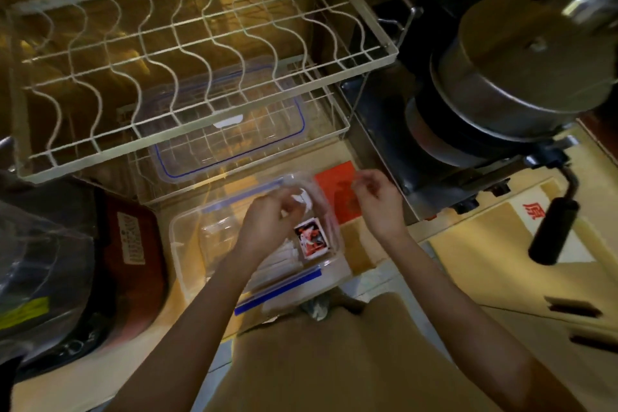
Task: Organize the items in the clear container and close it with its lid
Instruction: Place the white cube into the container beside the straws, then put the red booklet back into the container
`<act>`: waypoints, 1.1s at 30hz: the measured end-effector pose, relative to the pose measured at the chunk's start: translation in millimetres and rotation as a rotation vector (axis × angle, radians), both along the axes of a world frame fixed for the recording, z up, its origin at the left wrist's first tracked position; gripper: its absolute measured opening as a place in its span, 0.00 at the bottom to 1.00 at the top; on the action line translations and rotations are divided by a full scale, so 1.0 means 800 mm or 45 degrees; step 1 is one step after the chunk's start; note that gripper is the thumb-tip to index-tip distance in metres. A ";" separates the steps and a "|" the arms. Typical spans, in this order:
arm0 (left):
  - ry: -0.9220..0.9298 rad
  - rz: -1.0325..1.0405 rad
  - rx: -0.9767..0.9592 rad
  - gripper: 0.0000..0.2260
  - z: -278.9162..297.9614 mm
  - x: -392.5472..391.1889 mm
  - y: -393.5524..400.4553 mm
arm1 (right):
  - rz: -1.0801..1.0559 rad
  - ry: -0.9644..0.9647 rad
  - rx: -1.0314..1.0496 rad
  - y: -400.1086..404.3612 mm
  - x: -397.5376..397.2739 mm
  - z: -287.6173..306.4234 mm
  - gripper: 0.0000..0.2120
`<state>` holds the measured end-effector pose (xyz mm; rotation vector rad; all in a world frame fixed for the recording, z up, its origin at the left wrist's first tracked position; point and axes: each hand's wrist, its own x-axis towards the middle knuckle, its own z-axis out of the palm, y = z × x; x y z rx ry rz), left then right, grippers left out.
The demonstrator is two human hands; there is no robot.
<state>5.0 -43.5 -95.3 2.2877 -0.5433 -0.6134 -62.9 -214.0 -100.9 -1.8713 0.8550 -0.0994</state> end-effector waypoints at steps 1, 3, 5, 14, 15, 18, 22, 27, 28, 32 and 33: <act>-0.041 -0.036 -0.065 0.13 0.004 0.004 -0.016 | -0.101 0.056 0.104 -0.008 -0.004 -0.005 0.10; -0.168 -0.158 -0.097 0.15 0.007 0.012 -0.046 | -0.260 0.200 0.351 -0.019 -0.011 -0.013 0.12; -0.238 -0.223 0.007 0.18 0.011 0.020 -0.076 | -0.345 0.321 0.526 -0.026 -0.017 -0.018 0.13; -0.184 -0.644 0.842 0.19 -0.018 0.068 -0.148 | -0.537 0.387 1.111 -0.031 -0.020 -0.038 0.19; -0.177 -0.683 0.930 0.18 -0.023 0.070 -0.150 | -0.520 0.368 1.122 -0.030 -0.019 -0.039 0.20; -0.144 -0.686 0.956 0.18 -0.036 0.070 -0.148 | -0.500 0.302 1.121 -0.026 -0.017 -0.036 0.10; -0.157 -0.571 0.803 0.17 -0.033 0.068 -0.147 | -0.512 0.283 1.024 -0.029 -0.016 -0.042 0.08; -0.177 -0.419 0.564 0.19 -0.012 0.067 -0.148 | -0.493 0.168 0.812 -0.029 -0.010 -0.040 0.17; -0.172 -0.371 0.507 0.19 -0.006 0.065 -0.146 | -0.490 0.136 0.781 -0.027 -0.008 -0.037 0.17; -0.270 -0.153 0.312 0.19 0.025 0.049 -0.135 | -0.393 0.018 0.556 -0.028 -0.003 -0.027 0.16; -0.303 -0.088 0.270 0.19 0.031 0.043 -0.130 | -0.357 -0.006 0.478 -0.028 -0.002 -0.022 0.15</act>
